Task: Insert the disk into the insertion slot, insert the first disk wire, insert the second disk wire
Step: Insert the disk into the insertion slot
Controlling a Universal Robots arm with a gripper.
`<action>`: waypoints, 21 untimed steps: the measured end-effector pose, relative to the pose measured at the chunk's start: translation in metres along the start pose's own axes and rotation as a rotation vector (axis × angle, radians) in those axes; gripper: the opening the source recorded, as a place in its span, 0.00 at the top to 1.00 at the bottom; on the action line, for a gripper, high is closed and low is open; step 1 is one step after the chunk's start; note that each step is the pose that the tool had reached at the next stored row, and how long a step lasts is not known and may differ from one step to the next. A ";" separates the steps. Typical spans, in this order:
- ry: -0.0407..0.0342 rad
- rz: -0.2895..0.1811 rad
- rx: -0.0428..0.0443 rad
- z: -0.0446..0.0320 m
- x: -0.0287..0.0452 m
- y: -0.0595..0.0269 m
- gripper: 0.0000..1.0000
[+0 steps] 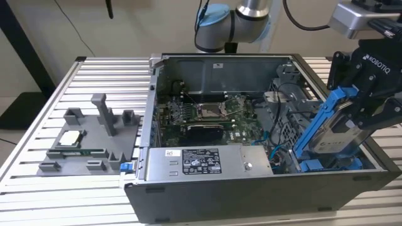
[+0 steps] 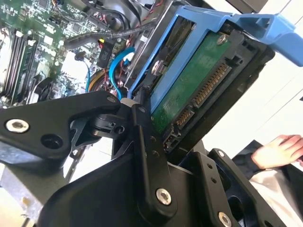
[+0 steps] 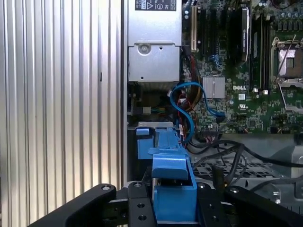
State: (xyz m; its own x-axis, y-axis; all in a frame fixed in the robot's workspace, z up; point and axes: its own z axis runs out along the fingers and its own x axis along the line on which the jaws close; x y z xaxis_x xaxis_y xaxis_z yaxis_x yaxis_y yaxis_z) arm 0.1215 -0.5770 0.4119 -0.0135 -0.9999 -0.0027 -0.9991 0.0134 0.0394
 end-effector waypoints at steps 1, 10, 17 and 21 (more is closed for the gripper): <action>-0.0001 0.000 0.0000 0.0011 0.0000 -0.0001 0.67; -0.0002 0.000 0.0000 0.0113 -0.0004 -0.0006 0.67; -0.0002 0.000 0.0000 0.0239 -0.0004 -0.0012 0.67; -0.0002 0.000 0.0000 0.0298 -0.0004 -0.0014 0.67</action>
State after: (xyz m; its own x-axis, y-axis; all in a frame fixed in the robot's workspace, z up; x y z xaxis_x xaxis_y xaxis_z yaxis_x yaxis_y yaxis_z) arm 0.1218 -0.5765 0.3821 -0.0134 -0.9999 -0.0029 -0.9991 0.0133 0.0394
